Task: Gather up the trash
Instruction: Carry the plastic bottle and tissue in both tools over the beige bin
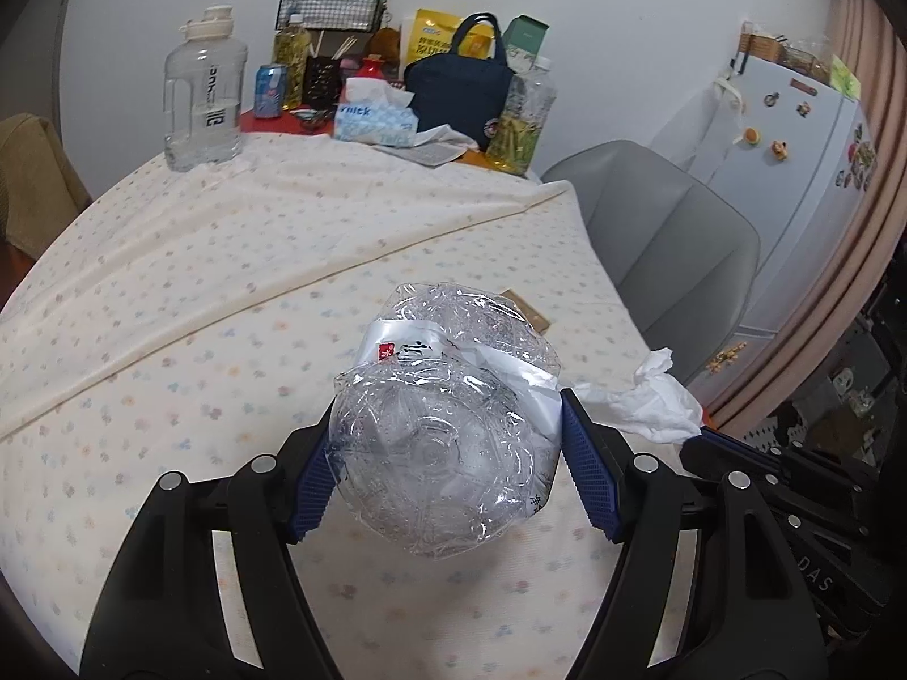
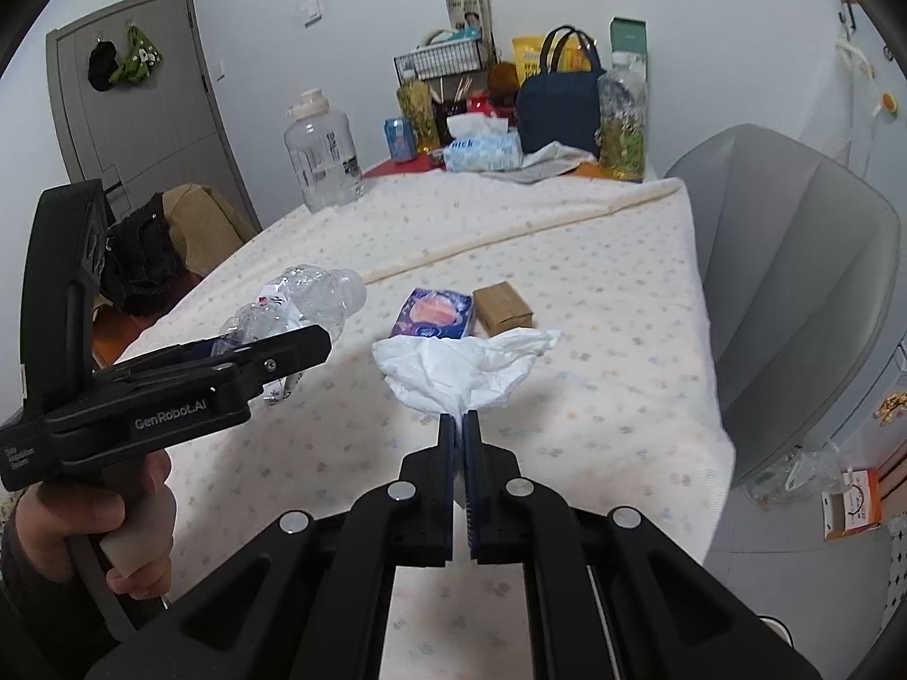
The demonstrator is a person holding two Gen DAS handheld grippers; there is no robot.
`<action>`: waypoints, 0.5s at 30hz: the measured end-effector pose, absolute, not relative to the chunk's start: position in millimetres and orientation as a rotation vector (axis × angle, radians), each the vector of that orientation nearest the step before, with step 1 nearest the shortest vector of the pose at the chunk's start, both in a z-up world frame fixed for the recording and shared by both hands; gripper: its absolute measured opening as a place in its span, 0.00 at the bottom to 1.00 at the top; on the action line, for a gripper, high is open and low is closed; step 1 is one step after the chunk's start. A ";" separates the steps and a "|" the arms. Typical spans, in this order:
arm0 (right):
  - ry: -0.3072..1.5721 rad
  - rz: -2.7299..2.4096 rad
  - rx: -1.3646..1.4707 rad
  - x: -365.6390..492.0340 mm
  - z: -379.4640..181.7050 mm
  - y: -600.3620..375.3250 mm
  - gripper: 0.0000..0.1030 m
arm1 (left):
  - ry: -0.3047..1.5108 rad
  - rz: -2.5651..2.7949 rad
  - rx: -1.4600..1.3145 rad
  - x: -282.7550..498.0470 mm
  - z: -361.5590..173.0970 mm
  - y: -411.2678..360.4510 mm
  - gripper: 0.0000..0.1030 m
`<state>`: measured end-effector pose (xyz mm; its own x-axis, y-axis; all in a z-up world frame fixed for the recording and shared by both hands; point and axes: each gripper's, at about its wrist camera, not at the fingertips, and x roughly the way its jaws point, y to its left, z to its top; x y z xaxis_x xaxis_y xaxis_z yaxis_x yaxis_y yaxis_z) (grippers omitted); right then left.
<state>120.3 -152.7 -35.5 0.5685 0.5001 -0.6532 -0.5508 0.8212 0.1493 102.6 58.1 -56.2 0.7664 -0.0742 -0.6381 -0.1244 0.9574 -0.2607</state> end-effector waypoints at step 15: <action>0.729 0.434 0.038 125.3 -33.4 -245.9 0.04 | 0.698 -0.131 -0.235 127.9 -42.7 -16.7 0.69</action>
